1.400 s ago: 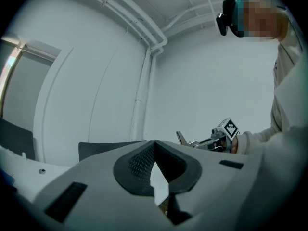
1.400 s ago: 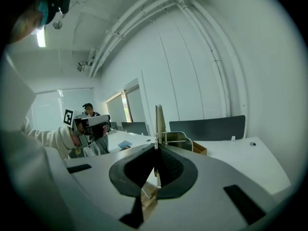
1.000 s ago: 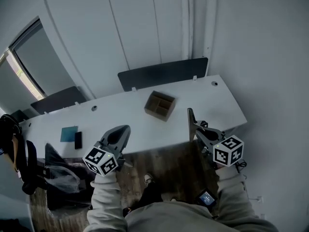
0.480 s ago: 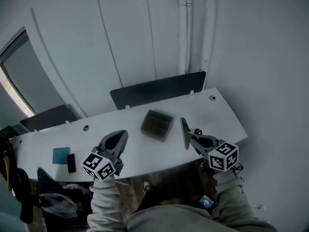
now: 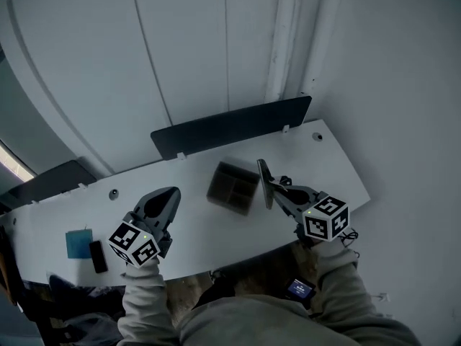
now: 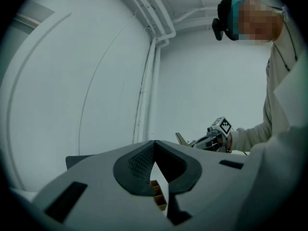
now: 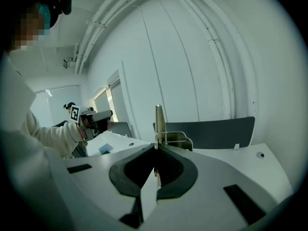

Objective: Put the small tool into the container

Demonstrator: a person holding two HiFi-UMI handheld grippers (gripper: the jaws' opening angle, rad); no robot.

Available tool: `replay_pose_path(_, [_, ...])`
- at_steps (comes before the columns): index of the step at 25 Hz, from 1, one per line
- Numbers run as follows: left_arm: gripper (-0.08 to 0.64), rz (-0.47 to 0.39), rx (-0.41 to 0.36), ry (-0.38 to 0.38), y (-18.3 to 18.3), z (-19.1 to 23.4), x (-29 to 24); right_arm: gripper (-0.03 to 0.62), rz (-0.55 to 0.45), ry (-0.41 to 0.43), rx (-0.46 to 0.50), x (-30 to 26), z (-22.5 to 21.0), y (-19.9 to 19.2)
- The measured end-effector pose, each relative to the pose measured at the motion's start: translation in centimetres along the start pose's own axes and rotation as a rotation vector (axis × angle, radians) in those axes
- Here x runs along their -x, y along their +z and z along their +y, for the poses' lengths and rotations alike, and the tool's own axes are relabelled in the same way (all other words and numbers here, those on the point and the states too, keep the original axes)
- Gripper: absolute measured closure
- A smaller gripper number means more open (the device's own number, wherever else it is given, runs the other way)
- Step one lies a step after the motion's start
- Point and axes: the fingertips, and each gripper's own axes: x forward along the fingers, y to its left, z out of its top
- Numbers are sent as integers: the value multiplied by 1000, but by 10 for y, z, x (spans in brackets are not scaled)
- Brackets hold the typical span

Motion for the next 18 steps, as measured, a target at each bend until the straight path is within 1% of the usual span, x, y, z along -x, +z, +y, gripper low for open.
replay_pose_path(3, [558, 17, 21, -24, -9, 25, -11, 571, 14, -16, -17, -23, -9, 8])
replay_pose_path(5, [558, 16, 41, -33, -11, 46, -16, 571, 22, -28, -20, -41, -14, 16])
replay_pose_path(9, [558, 7, 55, -57, -11, 82, -22, 569, 30, -39, -18, -77, -18, 35])
replay_pose_path(13, [558, -6, 75, -51, -13, 121, -26, 571, 47, -39, -1, -111, -22, 49])
replay_pose_path(18, [558, 19, 84, -80, -23, 145, -39, 571, 72, -53, -16, -136, -38, 52])
